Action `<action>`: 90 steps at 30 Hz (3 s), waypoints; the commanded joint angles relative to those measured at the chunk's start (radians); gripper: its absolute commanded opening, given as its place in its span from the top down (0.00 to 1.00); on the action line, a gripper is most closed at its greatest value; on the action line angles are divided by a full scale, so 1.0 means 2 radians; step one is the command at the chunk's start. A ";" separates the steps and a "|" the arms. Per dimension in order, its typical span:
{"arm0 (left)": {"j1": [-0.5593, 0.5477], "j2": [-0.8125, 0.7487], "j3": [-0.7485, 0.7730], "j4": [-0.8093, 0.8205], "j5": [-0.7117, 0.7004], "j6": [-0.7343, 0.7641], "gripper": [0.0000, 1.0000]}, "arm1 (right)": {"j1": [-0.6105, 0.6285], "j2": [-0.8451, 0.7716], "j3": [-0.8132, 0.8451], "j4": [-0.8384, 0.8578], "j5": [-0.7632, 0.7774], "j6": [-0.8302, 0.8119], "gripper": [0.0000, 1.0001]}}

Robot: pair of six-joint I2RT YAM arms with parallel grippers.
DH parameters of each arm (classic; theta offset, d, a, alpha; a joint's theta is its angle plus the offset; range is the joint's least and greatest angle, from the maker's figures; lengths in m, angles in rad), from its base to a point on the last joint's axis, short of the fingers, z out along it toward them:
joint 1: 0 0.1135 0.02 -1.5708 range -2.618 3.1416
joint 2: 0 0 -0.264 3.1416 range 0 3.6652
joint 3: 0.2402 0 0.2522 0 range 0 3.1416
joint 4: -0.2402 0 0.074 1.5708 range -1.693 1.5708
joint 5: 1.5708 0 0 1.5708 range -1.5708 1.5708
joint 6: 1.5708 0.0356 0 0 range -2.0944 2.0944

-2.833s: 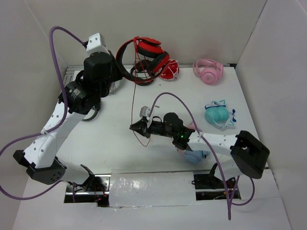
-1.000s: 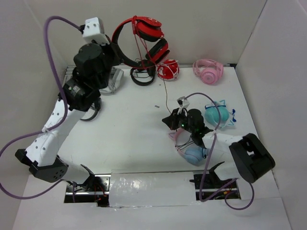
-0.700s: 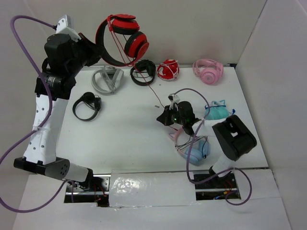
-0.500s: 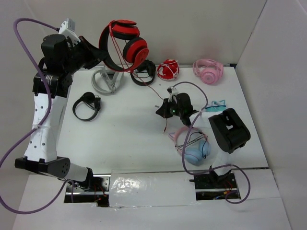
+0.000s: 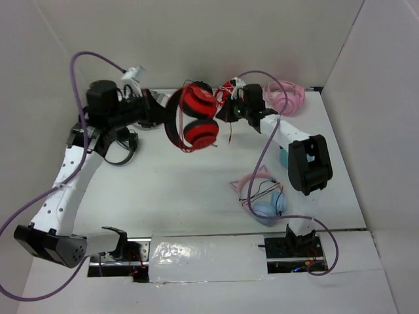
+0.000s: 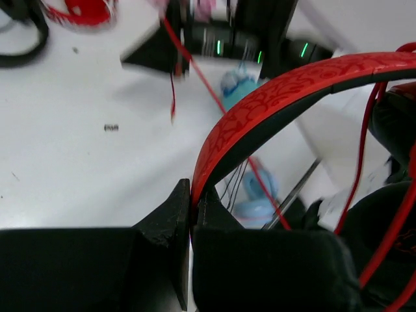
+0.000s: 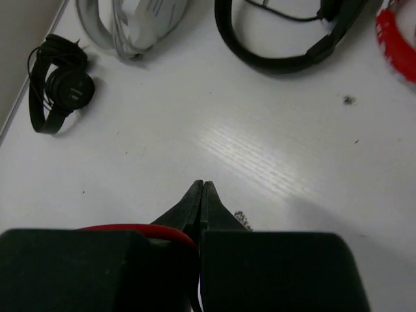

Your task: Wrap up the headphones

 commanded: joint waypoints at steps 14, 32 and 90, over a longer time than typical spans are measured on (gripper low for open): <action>-0.203 0.091 -0.108 0.010 -0.228 0.122 1.00 | -0.033 -0.002 0.192 -0.224 0.151 -0.119 1.00; -0.186 0.285 0.041 -0.167 -0.450 -0.003 1.00 | 0.073 -0.094 0.213 -0.371 0.189 -0.173 1.00; -0.094 0.131 0.099 -0.072 -0.278 -0.068 1.00 | 0.264 -0.418 -0.453 0.243 0.352 -0.078 0.96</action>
